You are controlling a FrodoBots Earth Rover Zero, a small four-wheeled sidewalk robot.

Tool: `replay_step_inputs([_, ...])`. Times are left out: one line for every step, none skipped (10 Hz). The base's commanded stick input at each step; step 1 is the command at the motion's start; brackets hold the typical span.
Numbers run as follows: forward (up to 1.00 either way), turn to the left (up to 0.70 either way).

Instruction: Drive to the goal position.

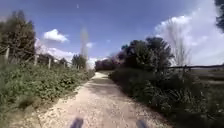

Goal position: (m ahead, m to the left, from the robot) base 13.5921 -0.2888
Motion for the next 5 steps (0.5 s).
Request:
replay_step_inputs([0.7, 0.0])
replay_step_inputs([0.7, 0.0])
replay_step_inputs([0.7, 0.0])
replay_step_inputs([0.7, 0.0])
replay_step_inputs([0.7, 0.0])
